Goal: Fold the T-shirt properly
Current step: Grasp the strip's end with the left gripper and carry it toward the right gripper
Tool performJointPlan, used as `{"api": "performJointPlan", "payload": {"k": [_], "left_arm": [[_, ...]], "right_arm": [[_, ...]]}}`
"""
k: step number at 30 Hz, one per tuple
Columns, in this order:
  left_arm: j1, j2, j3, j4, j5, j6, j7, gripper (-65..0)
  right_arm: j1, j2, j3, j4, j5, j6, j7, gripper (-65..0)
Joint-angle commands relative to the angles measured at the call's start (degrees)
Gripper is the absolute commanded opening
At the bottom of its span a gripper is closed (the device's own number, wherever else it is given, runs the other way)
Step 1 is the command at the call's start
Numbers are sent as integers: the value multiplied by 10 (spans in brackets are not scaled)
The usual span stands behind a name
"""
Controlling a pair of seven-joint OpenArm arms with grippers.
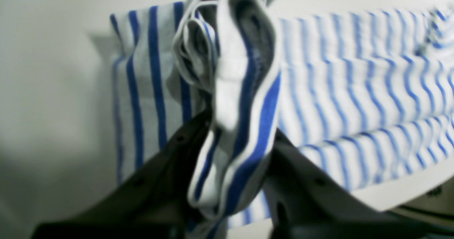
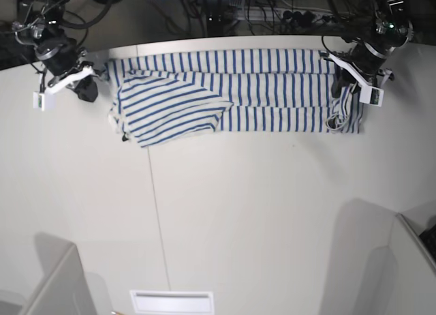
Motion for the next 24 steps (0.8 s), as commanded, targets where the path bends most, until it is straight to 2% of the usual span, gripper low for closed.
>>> {"api": "performJointPlan", "payload": {"k": [1,5,9,13,24], "left_arm": [[0,2,6,17,3,2,-14,-650],[-11,27,63,27,39,34,-14,-650],[-22,28,116,27,46,56,-14,-650],[-34,28,162,27,47,99,-14,-650],[-54,28,250,19,47,152,-15,-650]], "right_arm": [[0,4,2,11,7,5,11,-650],[0,4,2,11,7,5,11,-650],[0,4,2,11,7,5,11,-650],[0,4,2,11,7,5,11,-650],[0,4,2,11,7,5,11,-650]]}}
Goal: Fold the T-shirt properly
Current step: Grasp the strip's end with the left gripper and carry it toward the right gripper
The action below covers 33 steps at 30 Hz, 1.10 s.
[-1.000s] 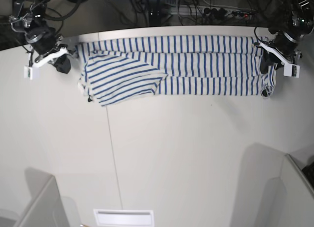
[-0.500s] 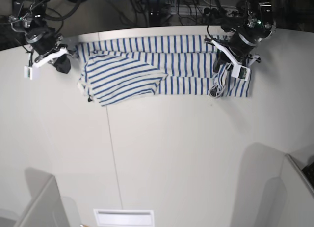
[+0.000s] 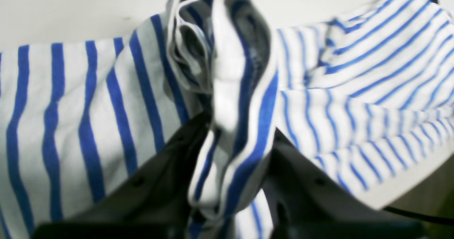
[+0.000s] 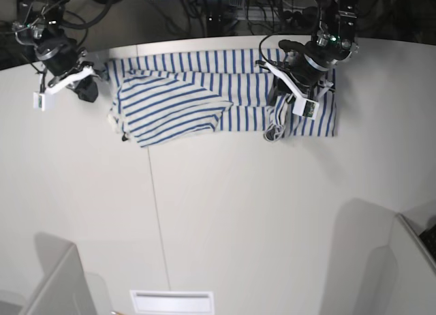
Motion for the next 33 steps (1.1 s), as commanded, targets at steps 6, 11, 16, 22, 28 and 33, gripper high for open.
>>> {"api": "performJointPlan", "payload": {"k": [6,11,16,22,28,33], "left_arm": [[0,-1,37,8,-11,29,-14,-650],[-7,12,42,8,-12,35,-12,-650],[-15,20,42,4,-12,35,-11,-650],[-15,20,42,3,-12,35,-11,-650],[-12,20,43,3,-13,35,-11,-650],[-14,20,59,3,-13,35,-11,-500]], "right_arm": [[-1,4,2,11,7,5,11,-650],[-1,4,2,11,7,5,5,-650],[3,4,2,11,7,5,-14,-650],[1,4,3,11,7,5,-14,-650],[1,4,3,11,7,5,-14,-650],[1,4,3,11,7,5,-14,-650]]}}
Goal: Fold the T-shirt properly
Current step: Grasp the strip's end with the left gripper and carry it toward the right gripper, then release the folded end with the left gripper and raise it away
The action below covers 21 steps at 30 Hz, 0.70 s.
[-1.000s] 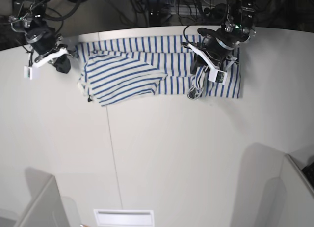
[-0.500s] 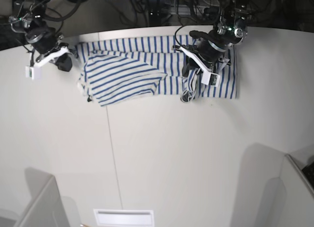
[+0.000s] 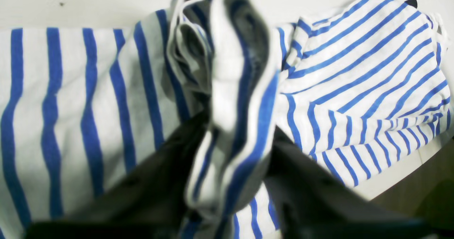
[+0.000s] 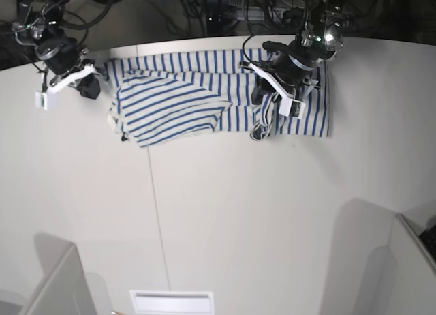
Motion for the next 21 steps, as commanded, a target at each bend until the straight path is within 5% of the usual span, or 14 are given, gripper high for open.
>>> {"api": "performJointPlan", "payload": {"k": [1,9,18,21], "left_arm": [[-3,2,11,9,-10,-7,-12,-462],[-21,15,64,9,-10,-7,-12,-263],[-43,29,120,12,-30,-7,-11,-268],[-41,-8,77,17,-50,-7,-11,-291]], "right_arm": [[0,4,3,11,7,5,11,-650],[-1,4,3,11,7,5,11,-650],[5,3,6,11,7,5,11,-650],[26,3,6,7,7,5,11,-650]]}}
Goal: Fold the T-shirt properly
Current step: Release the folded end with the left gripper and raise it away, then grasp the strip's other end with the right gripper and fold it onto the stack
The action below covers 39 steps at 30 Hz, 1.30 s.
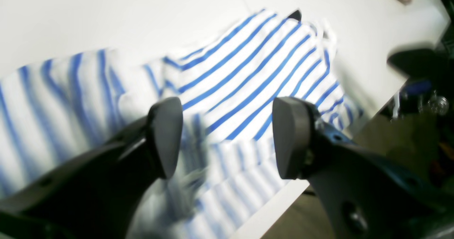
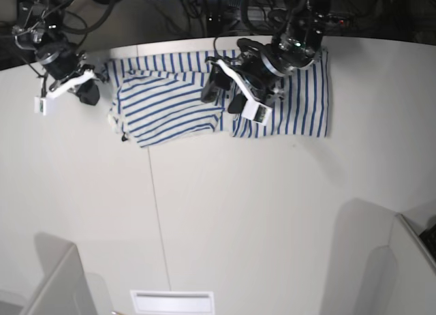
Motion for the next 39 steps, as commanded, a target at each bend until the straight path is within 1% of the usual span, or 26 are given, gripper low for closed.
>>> {"api": "performJointPlan", "payload": {"k": [1,2,4,5,6,8,9,10,11,12,15,18,20,23,26,29,31,33,35,37,39], "left_arm": [[3,-10,-20,15,-12,2,-11,-339],[14,-23,-45,17,-18,2,-11,-418],[33,-35,-99,25,-32,2,-12,-622],[43,-40,-128,26,-36,2,-12,-650],[55,-48,-158,26,-39,2,-12,-650],[77,-57,-227,26,-43,0,-12,-650],[88,-59,-257,26,-43,-1,-13,-650],[97,-60,-285,26,-43,-1,-14,-650],[104,-60,-316,26,-41,-2,-15,-650],[110,-63,-346,26,-40,-2,-15,-650],[128,-80,-421,21,-40,-2,-13,-650],[145,-96,-468,17,-40,-3,-14,-650],[148,-100,-490,14,-40,-18,-14,-650],[146,-98,-526,-5,-40,-59,-14,-650],[143,-98,-536,-18,-40,-77,-13,-650],[142,-98,-533,-31,-40,-78,-14,-650],[142,-98,-533,-36,-40,-78,-15,-650],[142,-97,-533,-36,-40,-78,-15,-650],[142,-97,-532,-40,-39,-78,-15,-650],[141,-97,-532,-45,-39,-78,-15,-650],[135,-97,-514,-47,-26,-78,-15,-650]], "right_arm": [[6,6,5,6,9,5,7,-650],[18,6,6,6,9,5,-9,-650],[40,7,13,6,10,5,-50,-650],[52,7,21,6,14,5,-73,-650],[67,6,26,4,22,6,-95,-609],[99,9,28,-15,46,6,-141,-407],[113,10,29,-24,61,6,-157,-323],[122,11,29,-37,73,6,-169,-261],[134,17,35,-49,86,6,-183,-219],[143,25,39,-64,97,6,-193,-204],[172,44,42,-132,124,6,-222,-206],[181,74,42,-197,124,6,-225,-206],[182,88,38,-228,125,6,-225,-206],[182,92,35,-263,124,6,-225,-206],[182,94,32,-294,124,6,-227,-206],[180,94,-19,-307,126,8,-226,-206],[179,91,-46,-311,124,24,-225,-206],[174,89,-67,-311,124,31,-225,-206],[163,88,-90,-305,126,31,-225,-206],[158,79,-108,-305,124,31,-225,-206],[157,73,-119,-305,124,31,-224,-206]]}}
